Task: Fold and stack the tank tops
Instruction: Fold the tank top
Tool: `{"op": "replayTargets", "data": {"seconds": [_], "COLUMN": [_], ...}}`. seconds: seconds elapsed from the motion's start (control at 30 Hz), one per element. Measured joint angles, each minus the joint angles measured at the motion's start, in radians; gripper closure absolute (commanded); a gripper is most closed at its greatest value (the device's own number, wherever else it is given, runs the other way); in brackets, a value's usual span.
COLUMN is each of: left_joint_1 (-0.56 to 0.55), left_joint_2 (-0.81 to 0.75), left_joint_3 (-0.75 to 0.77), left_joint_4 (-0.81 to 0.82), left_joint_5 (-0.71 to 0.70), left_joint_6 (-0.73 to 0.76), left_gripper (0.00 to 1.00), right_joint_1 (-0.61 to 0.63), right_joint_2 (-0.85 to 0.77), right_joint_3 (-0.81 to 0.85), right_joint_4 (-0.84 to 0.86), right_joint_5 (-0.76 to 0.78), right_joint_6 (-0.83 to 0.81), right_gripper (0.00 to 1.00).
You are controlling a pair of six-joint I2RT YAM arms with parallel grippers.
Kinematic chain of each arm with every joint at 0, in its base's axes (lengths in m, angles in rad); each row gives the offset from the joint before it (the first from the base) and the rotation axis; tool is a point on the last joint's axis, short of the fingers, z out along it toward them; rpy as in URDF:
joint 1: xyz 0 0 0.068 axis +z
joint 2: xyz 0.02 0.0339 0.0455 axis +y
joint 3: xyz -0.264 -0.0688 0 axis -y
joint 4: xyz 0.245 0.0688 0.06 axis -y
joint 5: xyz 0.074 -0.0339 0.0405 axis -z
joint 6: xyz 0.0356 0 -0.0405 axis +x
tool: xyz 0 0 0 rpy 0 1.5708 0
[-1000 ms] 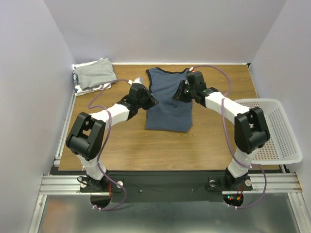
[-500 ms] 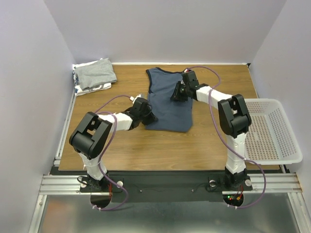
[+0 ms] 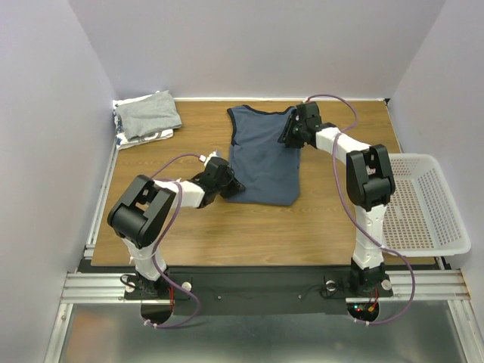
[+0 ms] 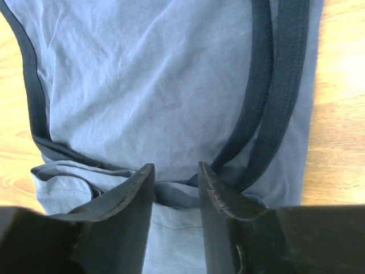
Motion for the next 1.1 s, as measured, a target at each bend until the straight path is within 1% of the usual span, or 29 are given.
{"op": "replayTargets", "data": {"seconds": [0.07,0.1,0.13,0.17,0.2,0.3,0.33,0.37,0.47,0.57,0.67,0.73,0.83,0.97,1.1], "left_joint_1": [0.000,0.000,0.000,0.000,0.000,0.000,0.000,0.000,0.000,0.000,0.000,0.000,0.000,0.000,0.000], "left_joint_2": [-0.006,-0.011,-0.014,-0.021,-0.033,-0.082,-0.103,-0.144,-0.234,-0.306,-0.339,-0.343,-0.344,-0.339,-0.337], "left_joint_3": [-0.008,-0.011,-0.013,-0.017,-0.023,-0.029,-0.029,-0.028,-0.023,-0.022,-0.025,-0.049,-0.108,-0.161,-0.180], "left_joint_4": [0.005,0.005,0.004,0.003,-0.003,-0.031,-0.036,-0.050,-0.096,-0.142,-0.184,-0.192,-0.198,-0.207,-0.190], "left_joint_5": [0.000,0.002,0.003,0.003,0.004,0.002,0.002,-0.004,-0.026,-0.061,-0.087,-0.092,-0.087,-0.061,-0.052], "left_joint_6": [0.002,0.005,0.008,0.011,0.018,0.039,0.047,0.063,0.093,0.116,0.134,0.143,0.155,0.166,0.167], "left_gripper": [0.96,0.93,0.85,0.80,0.69,0.57,0.53,0.51,0.48,0.45,0.43,0.41,0.40,0.40,0.40], "right_joint_1": [0.001,0.003,0.006,0.006,0.008,0.016,0.021,0.027,0.066,0.104,0.120,0.127,0.136,0.144,0.144], "right_joint_2": [0.000,-0.006,-0.013,-0.026,-0.044,-0.168,-0.235,-0.274,-0.490,-0.674,-0.786,-0.811,-0.799,-0.755,-0.715], "right_joint_3": [0.000,0.000,-0.003,-0.013,-0.028,-0.127,-0.181,-0.214,-0.409,-0.592,-0.756,-0.838,-0.892,-0.902,-0.902], "right_joint_4": [0.000,-0.005,-0.012,-0.013,-0.013,-0.026,-0.027,-0.030,-0.026,-0.023,-0.034,-0.049,-0.065,-0.042,0.005], "right_joint_5": [0.005,0.013,0.019,0.028,0.039,0.064,0.083,0.094,0.135,0.144,0.140,0.137,0.121,0.100,0.094], "right_joint_6": [-0.005,-0.009,-0.013,-0.017,-0.021,-0.027,-0.024,-0.024,-0.011,0.009,0.035,0.051,0.069,0.093,0.110], "right_gripper": [0.52,0.49,0.47,0.46,0.45,0.44,0.44,0.44,0.44,0.43,0.39,0.37,0.37,0.38,0.38]}}
